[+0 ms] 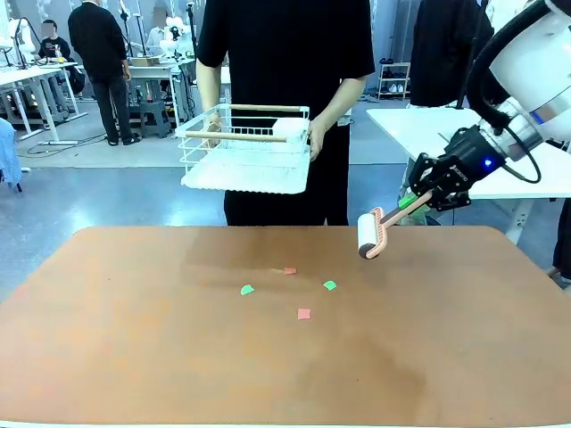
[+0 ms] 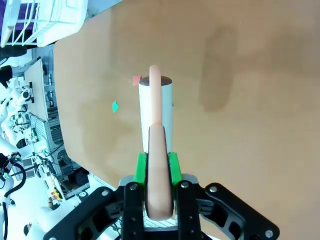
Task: Clean the table.
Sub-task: Clean the table with the Lint Roller when the human lifts the Dish drying rack.
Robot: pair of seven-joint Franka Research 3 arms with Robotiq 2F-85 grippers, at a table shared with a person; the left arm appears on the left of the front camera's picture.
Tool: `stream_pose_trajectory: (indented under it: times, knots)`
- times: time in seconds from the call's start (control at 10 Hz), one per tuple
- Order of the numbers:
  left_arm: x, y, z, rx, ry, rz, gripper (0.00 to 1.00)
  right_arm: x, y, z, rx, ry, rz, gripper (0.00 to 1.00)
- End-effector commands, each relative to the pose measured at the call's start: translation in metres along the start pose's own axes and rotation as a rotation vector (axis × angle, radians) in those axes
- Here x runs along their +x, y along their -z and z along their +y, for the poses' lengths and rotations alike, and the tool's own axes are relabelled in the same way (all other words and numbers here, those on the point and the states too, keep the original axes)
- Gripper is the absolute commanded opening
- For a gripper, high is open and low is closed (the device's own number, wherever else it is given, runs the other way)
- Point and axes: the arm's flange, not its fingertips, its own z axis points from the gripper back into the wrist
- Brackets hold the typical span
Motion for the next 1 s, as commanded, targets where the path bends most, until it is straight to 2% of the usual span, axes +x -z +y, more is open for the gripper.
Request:
stream_pose_trajectory:
  times: [0.0, 0.4, 0.5, 0.6, 0.9]
  knots:
    - [-0.002, -0.001, -0.002, -0.013, 0.016, -0.014, 1.00, -0.007, -0.006, 0.005, 0.001, -0.015, -0.008, 0.21]
    - [-0.002, -0.001, -0.002, -0.013, 0.016, -0.014, 1.00, 0.000, -0.002, 0.002, 0.002, -0.004, -0.003, 0.21]
    - [-0.002, -0.001, -0.002, -0.013, 0.016, -0.014, 1.00, 0.010, 0.003, -0.004, -0.009, -0.065, 0.066, 0.21]
    - [-0.002, -0.001, -0.002, -0.013, 0.016, -0.014, 1.00, 0.019, 0.009, -0.005, 0.031, -0.117, 0.168, 0.21]
    - [-0.002, -0.001, -0.002, -0.013, 0.016, -0.014, 1.00, 0.044, 0.035, -0.022, 0.005, -0.052, 0.168, 0.21]
